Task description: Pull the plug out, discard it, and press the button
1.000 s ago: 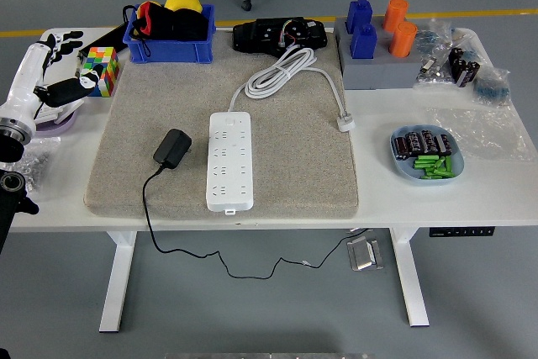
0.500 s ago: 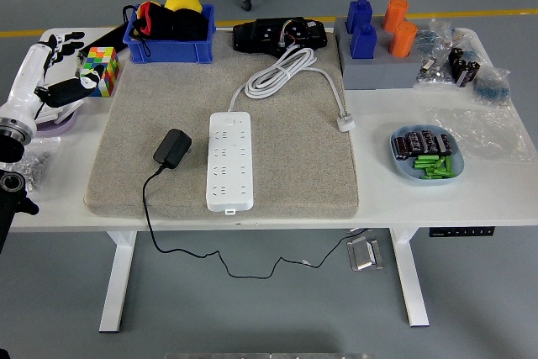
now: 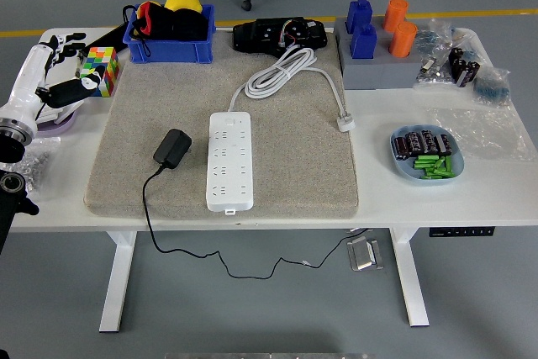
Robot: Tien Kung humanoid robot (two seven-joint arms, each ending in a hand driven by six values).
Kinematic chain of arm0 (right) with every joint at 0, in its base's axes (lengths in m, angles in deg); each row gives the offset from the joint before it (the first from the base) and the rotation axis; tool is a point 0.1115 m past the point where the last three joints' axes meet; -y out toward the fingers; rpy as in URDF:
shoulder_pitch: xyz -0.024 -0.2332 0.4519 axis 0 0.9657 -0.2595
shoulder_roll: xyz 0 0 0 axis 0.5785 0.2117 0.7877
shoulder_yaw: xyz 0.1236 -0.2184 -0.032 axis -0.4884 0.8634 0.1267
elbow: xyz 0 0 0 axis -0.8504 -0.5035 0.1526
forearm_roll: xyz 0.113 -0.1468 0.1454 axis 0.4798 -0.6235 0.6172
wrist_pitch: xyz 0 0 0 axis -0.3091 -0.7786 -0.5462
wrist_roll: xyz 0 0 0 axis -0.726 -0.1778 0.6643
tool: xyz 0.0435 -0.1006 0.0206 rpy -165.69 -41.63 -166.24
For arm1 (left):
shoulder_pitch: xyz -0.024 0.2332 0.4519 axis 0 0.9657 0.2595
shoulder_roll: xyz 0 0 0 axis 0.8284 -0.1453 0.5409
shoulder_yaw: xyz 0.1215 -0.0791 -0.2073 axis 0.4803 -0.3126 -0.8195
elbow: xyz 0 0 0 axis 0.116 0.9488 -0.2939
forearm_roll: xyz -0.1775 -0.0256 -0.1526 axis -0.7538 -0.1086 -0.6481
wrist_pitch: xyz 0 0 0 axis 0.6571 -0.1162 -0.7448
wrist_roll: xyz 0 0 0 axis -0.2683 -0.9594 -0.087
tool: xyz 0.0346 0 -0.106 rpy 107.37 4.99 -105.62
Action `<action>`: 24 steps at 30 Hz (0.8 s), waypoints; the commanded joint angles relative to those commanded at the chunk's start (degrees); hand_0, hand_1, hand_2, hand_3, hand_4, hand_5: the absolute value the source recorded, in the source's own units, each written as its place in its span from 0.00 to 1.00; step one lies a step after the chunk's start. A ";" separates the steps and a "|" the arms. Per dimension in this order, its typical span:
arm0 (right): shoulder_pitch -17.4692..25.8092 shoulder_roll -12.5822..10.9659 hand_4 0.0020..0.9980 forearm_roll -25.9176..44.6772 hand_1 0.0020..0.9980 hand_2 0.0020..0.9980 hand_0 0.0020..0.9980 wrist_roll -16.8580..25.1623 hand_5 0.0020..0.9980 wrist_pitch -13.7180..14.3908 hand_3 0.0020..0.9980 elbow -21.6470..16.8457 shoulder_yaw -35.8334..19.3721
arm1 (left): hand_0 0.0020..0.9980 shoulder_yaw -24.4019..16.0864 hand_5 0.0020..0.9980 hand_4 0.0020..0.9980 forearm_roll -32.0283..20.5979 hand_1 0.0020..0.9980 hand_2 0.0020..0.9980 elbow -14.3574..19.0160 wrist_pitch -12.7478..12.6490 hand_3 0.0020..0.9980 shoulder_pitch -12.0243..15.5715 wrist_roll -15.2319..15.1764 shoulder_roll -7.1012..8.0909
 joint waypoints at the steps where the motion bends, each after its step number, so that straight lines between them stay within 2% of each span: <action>1: 0.07 -0.02 0.89 0.00 0.73 0.72 0.77 -0.01 0.66 0.00 0.71 0.03 0.05 | 0.88 -0.01 0.20 0.68 0.00 0.83 0.80 0.03 0.00 0.82 0.00 0.00 0.01; 24: 0.32 0.00 0.89 0.12 0.73 0.72 0.77 0.00 0.66 0.06 0.71 0.07 0.58 | 0.88 0.68 0.19 0.67 -0.02 0.83 0.79 0.31 -0.16 0.82 0.28 -0.26 0.46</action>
